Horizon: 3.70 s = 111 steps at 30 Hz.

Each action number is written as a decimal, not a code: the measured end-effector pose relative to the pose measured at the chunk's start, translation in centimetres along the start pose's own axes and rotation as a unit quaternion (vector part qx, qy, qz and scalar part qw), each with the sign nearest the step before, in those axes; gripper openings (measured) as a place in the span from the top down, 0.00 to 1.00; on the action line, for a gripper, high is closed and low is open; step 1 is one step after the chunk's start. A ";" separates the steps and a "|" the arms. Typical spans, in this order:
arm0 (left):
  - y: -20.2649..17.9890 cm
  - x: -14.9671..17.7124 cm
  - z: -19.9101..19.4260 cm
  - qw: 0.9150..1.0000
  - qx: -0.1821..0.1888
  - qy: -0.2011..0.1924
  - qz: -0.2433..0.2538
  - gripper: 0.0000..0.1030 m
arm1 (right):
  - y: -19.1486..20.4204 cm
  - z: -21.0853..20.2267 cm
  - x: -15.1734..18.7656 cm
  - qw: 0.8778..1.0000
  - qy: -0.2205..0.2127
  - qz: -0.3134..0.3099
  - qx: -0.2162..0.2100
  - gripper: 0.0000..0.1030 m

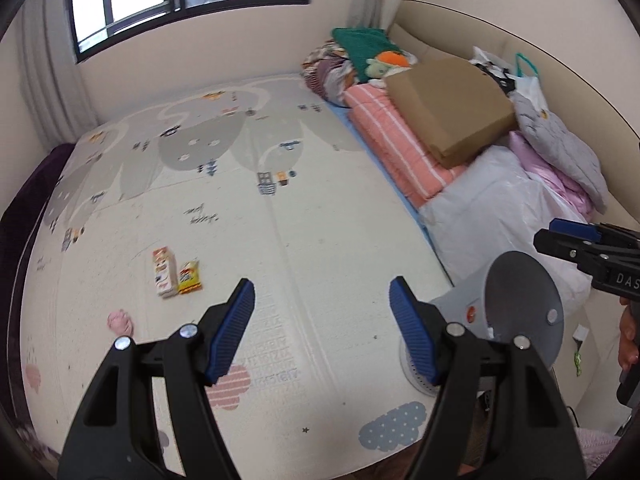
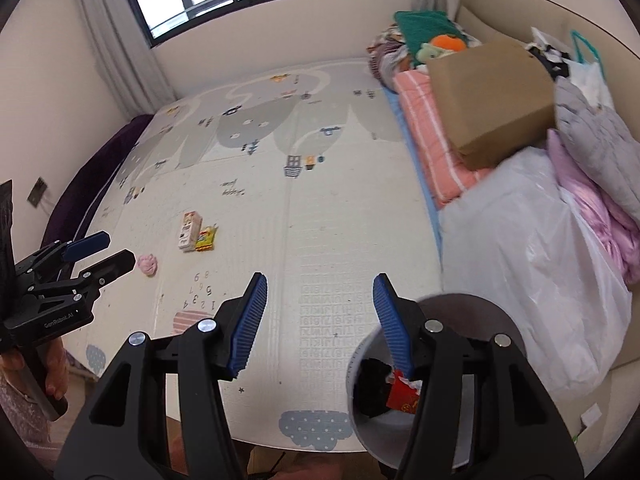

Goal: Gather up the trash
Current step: 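Move both open tools back toward the milk carton and chip bag, then grasp the yellow Lipo chip bag with the right tool, then grasp the Anchor milk carton with the left tool while the right tool holds the chip bag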

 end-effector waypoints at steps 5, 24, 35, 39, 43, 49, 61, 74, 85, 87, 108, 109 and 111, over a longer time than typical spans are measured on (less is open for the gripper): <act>6.9 3.2 -0.5 0.995 -0.052 0.019 -0.080 0.32 | 7.1 4.0 -1.5 0.996 0.021 -0.067 -0.046 0.48; 31.7 6.0 6.9 0.982 -0.102 0.064 -0.145 0.32 | 29.3 22.3 -3.8 0.988 0.086 -0.105 -0.073 0.48; 40.6 10.3 12.2 0.972 -0.114 0.099 -0.182 0.32 | 34.8 32.5 -2.9 0.985 0.119 -0.104 -0.067 0.48; 41.8 11.8 14.3 0.969 -0.109 0.118 -0.187 0.32 | 35.6 35.7 -2.2 0.984 0.135 -0.101 -0.062 0.48; 42.4 12.3 16.8 0.969 -0.101 0.125 -0.187 0.32 | 35.7 38.8 -1.9 0.984 0.140 -0.093 -0.054 0.48; 41.5 11.4 21.3 0.975 -0.080 0.125 -0.163 0.32 | 34.4 43.4 -2.0 0.986 0.145 -0.075 -0.035 0.48; 38.8 12.0 29.0 0.982 -0.055 0.144 -0.112 0.32 | 31.1 53.8 0.0 0.984 0.171 -0.037 -0.008 0.48; 36.7 11.3 32.1 0.985 -0.031 0.146 -0.092 0.32 | 31.8 55.4 0.5 0.983 0.168 -0.073 -0.021 0.70; 34.6 8.4 35.4 0.985 0.019 0.133 -0.107 0.32 | 27.8 52.7 -2.8 0.991 0.128 -0.042 -0.006 0.71; 34.4 8.2 36.3 0.984 0.022 0.138 -0.112 0.32 | 27.5 52.5 -2.8 0.991 0.127 -0.038 -0.004 0.71; 33.1 9.2 39.1 0.981 -0.010 0.171 -0.089 0.50 | 26.9 50.3 -1.3 0.990 0.139 -0.035 -0.007 0.71; 32.9 9.4 38.7 0.982 -0.011 0.171 -0.085 0.50 | 26.8 50.2 -1.2 0.990 0.140 -0.034 -0.007 0.71; 32.4 9.8 37.8 0.982 -0.011 0.170 -0.076 0.50 | 26.7 49.8 -1.0 0.989 0.141 -0.032 -0.007 0.71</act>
Point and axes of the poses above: each gripper's, at about its wrist camera, not at the fingertips, and z roughly the way its jaws point, y to its left, x to its underside, the point moved 6 cm from there along z, roughly the way its jaws point, and after that the axes turned 2 degrees about z, right-handed, at the moved point
